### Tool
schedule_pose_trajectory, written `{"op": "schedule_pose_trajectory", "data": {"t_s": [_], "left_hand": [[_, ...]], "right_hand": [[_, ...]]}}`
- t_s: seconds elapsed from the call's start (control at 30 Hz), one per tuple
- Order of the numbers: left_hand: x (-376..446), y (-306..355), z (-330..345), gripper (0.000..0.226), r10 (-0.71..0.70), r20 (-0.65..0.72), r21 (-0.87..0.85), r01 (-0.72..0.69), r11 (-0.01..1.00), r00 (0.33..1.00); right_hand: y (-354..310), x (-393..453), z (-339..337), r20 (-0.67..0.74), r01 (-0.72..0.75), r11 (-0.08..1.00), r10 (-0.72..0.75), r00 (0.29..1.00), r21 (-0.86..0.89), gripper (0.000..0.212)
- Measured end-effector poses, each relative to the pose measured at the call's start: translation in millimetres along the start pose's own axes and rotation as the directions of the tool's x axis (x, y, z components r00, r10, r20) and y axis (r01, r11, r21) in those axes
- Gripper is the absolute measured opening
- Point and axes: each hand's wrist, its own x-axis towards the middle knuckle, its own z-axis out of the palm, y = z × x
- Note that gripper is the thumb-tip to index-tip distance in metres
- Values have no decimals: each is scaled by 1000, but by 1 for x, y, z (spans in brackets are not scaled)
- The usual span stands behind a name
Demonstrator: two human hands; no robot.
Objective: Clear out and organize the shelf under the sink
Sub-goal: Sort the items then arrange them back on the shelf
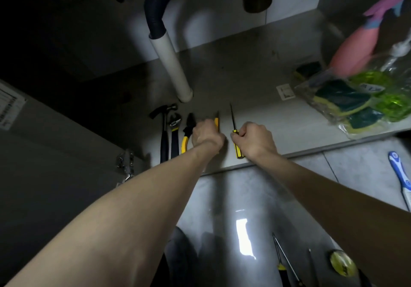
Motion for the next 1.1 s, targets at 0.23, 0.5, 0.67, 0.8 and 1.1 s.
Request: {"op": "schedule_pose_trajectory", "data": {"t_s": [0.23,0.5,0.67,0.8,1.1], "left_hand": [[-2,-26,3,29,25,-90,-91,-33,995,996],[-9,-35,-4,29,64,-72,-10,-65,998,995],[-15,-41,-5,36,55,-95,4,-54,999,994],[-17,-44,-7,38,50,-128,25,-47,999,991],[-18,-46,0,33,42,-135,16,-40,999,990]], "right_hand": [[4,-3,12,-23,13,1000,-13,1000,4,33],[11,-12,14,-27,48,999,-47,999,23,38],[11,-14,14,-23,37,999,-37,999,18,34],[11,-15,15,-29,37,999,-36,999,31,32],[4,-17,22,-8,96,995,-96,995,-13,36]]}}
